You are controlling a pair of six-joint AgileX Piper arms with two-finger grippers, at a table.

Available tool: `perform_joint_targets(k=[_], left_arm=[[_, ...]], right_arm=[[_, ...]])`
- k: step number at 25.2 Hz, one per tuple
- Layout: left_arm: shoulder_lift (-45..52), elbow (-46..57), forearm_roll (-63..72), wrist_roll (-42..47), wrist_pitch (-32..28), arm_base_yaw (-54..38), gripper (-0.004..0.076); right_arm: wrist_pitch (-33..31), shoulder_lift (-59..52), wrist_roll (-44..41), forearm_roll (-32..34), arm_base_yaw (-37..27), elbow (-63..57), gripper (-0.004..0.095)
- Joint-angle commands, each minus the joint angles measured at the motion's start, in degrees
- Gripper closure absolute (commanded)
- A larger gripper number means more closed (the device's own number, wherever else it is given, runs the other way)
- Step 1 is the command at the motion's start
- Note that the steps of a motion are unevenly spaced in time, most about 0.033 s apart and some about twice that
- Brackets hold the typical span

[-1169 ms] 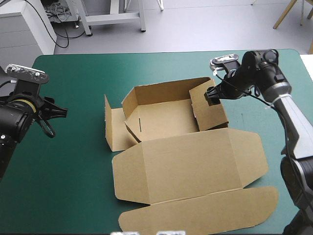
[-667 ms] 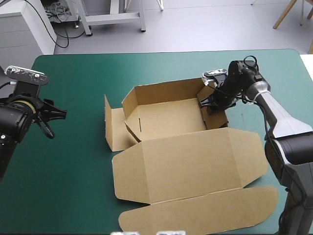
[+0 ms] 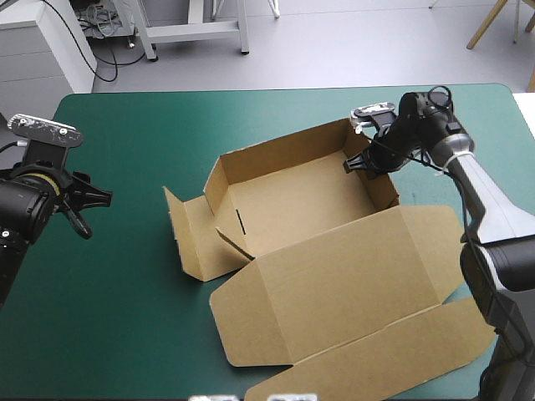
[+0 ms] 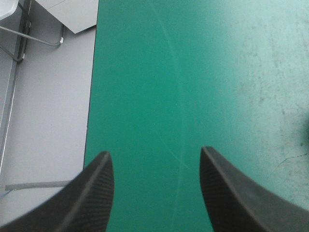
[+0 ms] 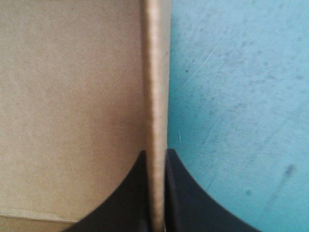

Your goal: Fold the box

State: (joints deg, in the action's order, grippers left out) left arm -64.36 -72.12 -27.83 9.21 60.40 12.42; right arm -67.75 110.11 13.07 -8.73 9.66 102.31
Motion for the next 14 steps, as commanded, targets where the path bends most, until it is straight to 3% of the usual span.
perform_joint_targets(k=[1,7,10,14], left_arm=[[1.16,-1.44,-3.11,-0.70,0.74,-0.38,0.0342],[1.16,-1.44,1.60,-3.47,-3.42,-8.94,0.0344],[-0.29,-1.44,24.60,-15.82,-6.55,-21.63,0.0342],[-3.76,-1.44,40.37,-25.17,-5.74,-31.16,0.0342]], right_arm=[[-1.22,-8.56,1.04,-2.65,-2.64,4.57,0.0927],[-1.22,-15.89,4.92,-7.85,-6.78,4.53,0.0927],[-1.22,-19.71,6.75,-10.15,-9.66,4.53,0.0927],[-1.22,-22.39,8.24,-11.88,-11.74,4.53,0.0927]])
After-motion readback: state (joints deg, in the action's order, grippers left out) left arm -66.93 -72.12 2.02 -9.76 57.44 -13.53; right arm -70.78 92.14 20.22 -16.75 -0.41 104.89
